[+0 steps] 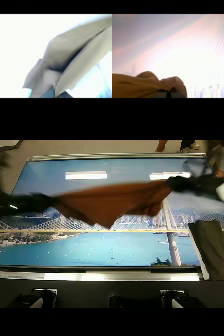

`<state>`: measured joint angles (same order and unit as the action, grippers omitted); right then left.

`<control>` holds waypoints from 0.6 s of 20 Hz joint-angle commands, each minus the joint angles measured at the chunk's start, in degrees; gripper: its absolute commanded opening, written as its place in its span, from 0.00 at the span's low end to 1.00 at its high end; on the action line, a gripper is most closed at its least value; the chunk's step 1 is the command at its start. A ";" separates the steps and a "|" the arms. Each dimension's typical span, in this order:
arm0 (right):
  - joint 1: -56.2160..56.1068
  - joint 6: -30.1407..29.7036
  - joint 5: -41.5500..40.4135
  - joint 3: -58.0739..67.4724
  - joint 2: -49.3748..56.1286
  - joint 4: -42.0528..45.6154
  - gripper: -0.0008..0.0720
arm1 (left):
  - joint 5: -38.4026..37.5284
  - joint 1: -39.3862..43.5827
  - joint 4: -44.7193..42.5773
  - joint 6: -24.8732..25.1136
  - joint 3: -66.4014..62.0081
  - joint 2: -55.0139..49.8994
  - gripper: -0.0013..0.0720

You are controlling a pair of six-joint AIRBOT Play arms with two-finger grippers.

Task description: Fold the shirts.

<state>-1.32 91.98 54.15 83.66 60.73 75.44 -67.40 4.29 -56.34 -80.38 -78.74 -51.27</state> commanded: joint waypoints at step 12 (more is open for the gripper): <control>1.77 3.41 14.51 11.19 -19.91 3.17 0.07 | -5.38 -6.32 -13.35 -3.67 -27.63 2.86 0.07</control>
<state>0.40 94.96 62.30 94.61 40.80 77.95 -68.18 -1.83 -67.00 -83.55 -106.10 -47.03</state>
